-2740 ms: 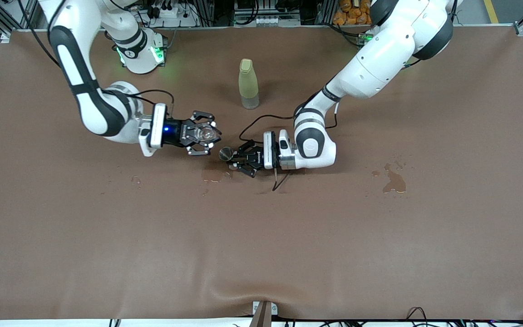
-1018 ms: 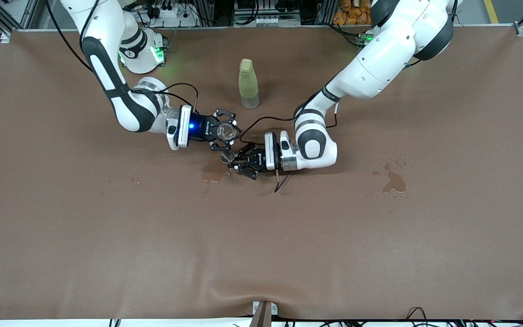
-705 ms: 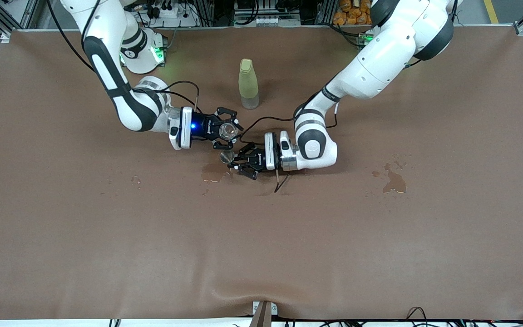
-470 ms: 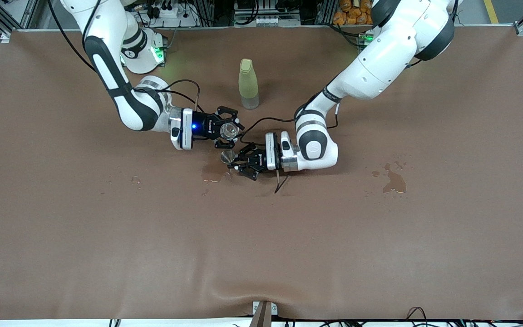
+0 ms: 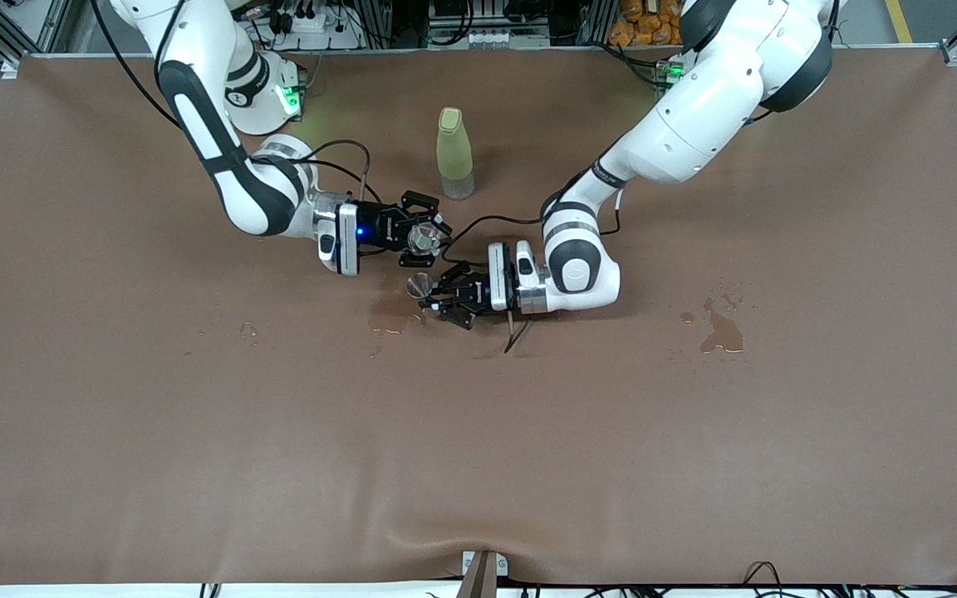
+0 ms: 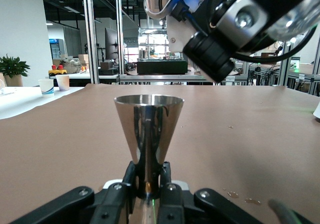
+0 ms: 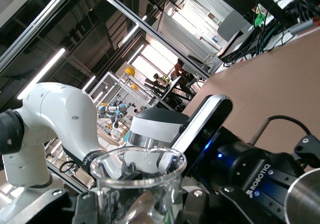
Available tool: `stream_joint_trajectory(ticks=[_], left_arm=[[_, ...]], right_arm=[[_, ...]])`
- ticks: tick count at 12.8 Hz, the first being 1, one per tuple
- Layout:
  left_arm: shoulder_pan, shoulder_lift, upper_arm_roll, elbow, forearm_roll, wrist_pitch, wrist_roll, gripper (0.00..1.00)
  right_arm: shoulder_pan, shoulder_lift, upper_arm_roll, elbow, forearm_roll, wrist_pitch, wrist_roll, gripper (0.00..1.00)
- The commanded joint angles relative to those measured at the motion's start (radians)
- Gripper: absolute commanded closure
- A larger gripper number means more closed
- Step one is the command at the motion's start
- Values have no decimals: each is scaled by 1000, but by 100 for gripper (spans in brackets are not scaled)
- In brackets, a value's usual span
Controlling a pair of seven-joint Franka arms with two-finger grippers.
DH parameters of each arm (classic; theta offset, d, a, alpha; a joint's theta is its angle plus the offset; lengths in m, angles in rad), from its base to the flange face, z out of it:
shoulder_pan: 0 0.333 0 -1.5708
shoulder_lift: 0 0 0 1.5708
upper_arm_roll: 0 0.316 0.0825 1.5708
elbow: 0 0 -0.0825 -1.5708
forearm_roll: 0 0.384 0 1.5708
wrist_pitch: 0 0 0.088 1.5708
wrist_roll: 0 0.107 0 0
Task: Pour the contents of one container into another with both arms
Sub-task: 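Tilt the beaker over the jigger rim with the right gripper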
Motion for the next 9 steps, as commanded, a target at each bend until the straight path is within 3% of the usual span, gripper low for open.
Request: stream_joint_trajectory(ticks=[1, 9], left_arm=[[7, 2, -2, -18, -33, -19, 55, 100], [36, -4, -2, -59, -28, -80, 90, 100]], right_arm=[[0, -36, 11, -11, 23, 25, 75, 100], [0, -48, 14, -12, 23, 59, 248, 100]])
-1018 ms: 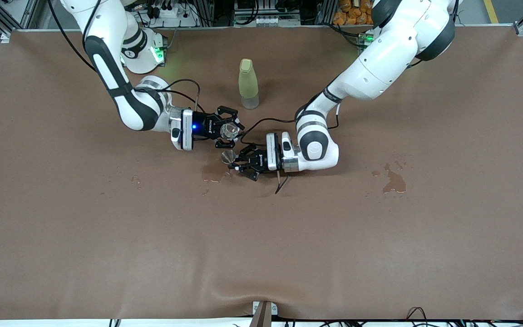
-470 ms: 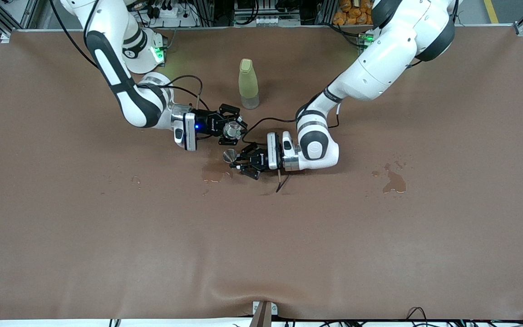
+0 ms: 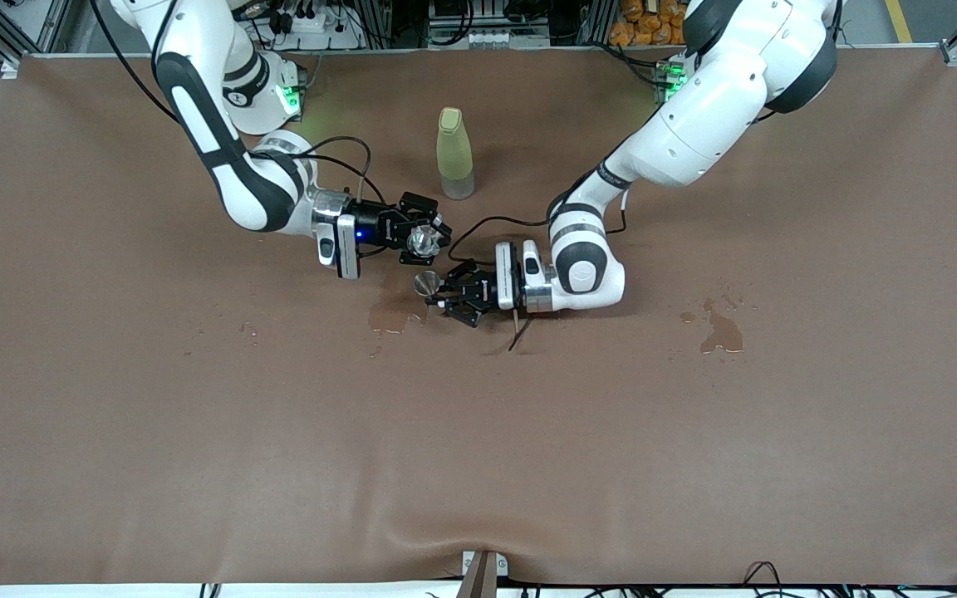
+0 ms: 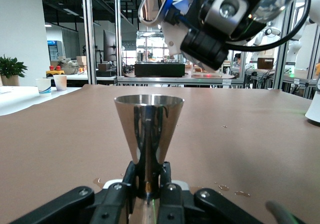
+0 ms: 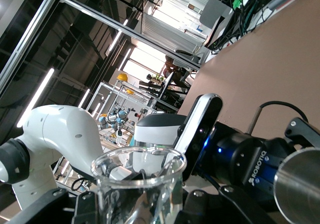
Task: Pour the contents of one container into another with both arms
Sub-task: 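Tilt the beaker over the jigger rim with the right gripper, then pour the liquid from the beaker into the jigger with the right gripper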
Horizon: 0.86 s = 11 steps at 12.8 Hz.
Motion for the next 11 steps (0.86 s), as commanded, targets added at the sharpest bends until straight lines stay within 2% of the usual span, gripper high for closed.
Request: stream_joint_trajectory(ticks=[1, 11], left_arm=[[11, -4, -5, -18, -28, -24, 76, 100], [-6, -1, -5, -9, -48, -24, 76, 100]], right_arm=[[0, -31, 10, -12, 23, 20, 41, 100], [1, -31, 13, -9, 22, 16, 122, 100]])
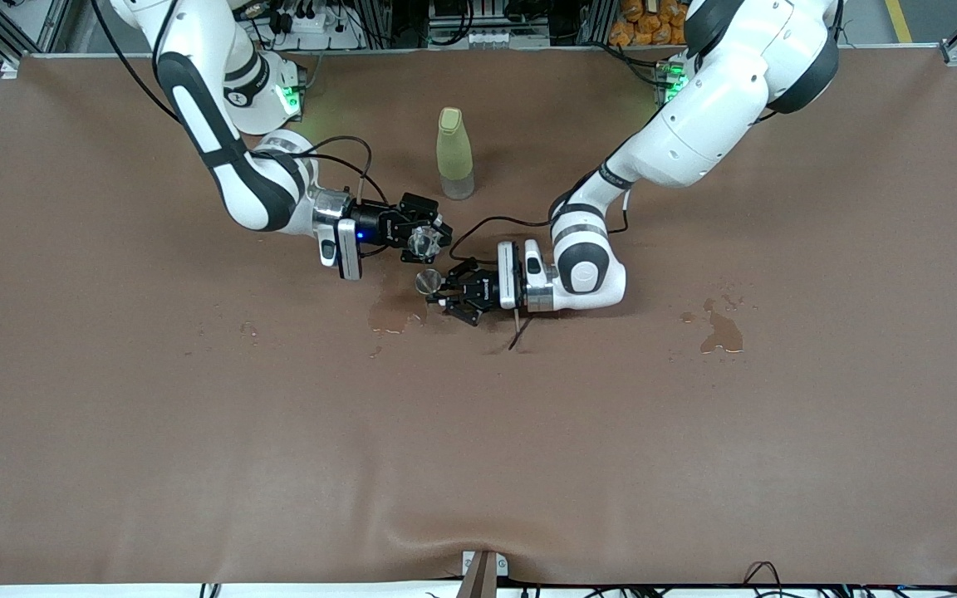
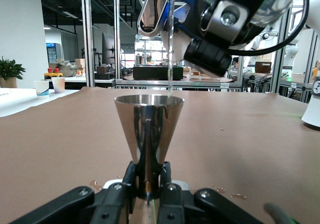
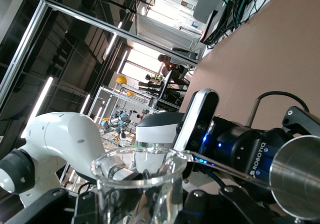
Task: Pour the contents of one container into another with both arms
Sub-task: 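Pour the liquid from the beaker into the jigger with the right gripper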
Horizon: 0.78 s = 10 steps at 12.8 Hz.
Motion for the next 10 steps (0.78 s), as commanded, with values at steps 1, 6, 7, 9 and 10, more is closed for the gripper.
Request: stream_joint_trajectory(ticks=[1, 6, 7, 9, 10], left_arm=[[-5, -1, -4, -4, -50, -11, 76, 100], [-5, 1, -4, -6, -50, -11, 76, 100], [-5, 1, -4, -7, -50, -11, 78, 100], [0, 1, -4, -9, -48, -11, 78, 100], [0, 1, -4, -9, -48, -11, 81, 100]], right_arm=[[1, -31, 10, -9, 22, 12, 60, 100], [1, -33, 18, -9, 23, 12, 155, 100], [1, -34, 27, -9, 23, 12, 168, 100], [0, -39, 28, -9, 23, 12, 172, 100], [0, -39, 28, -9, 23, 12, 182, 100]])
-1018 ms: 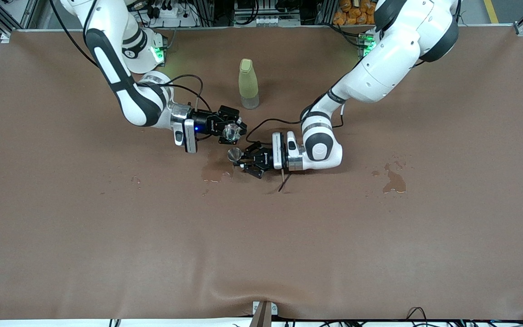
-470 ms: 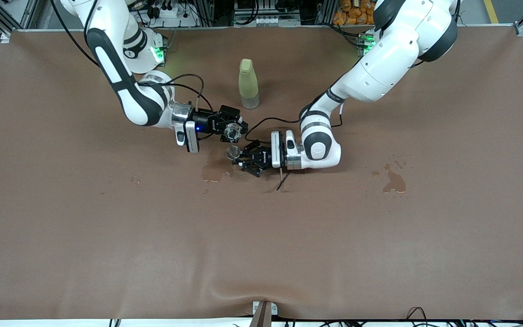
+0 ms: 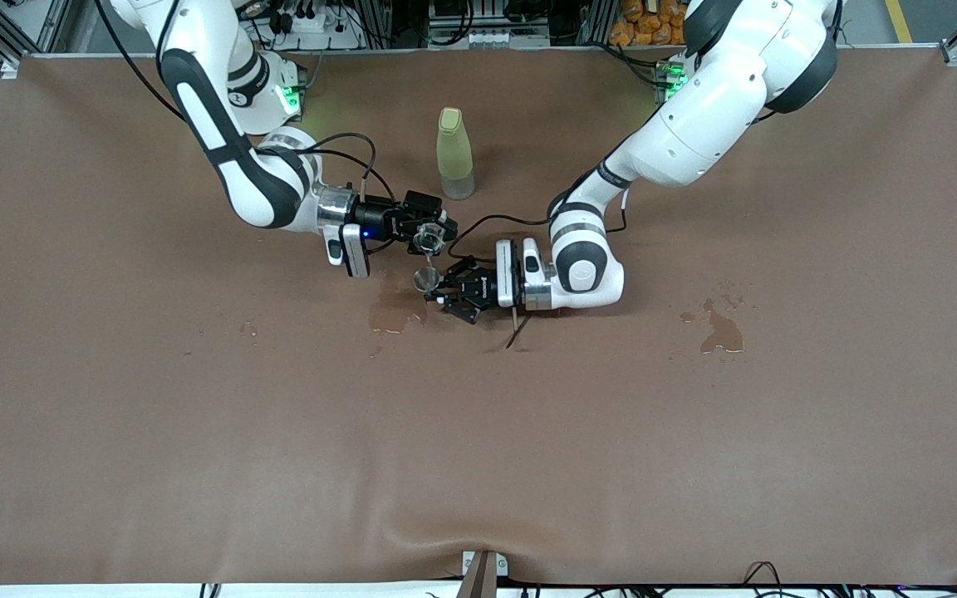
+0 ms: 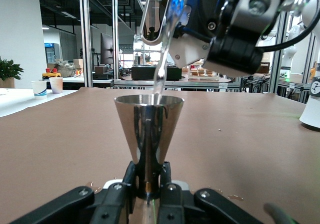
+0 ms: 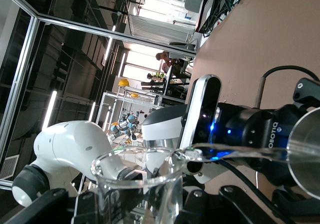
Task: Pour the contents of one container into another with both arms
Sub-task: 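Pour the liquid from the beaker into the jigger with the right gripper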
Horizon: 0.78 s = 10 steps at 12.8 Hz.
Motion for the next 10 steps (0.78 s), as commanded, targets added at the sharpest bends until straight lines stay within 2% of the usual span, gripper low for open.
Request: stream_joint_trajectory(ticks=[1, 10], left_arm=[[4, 1, -4, -9, -48, -13, 84, 100], [9, -2, -4, -21, -47, -13, 88, 100]], right_arm=[[0, -33, 9, -10, 23, 13, 52, 100], [-2, -33, 11, -7, 24, 14, 152, 100]])
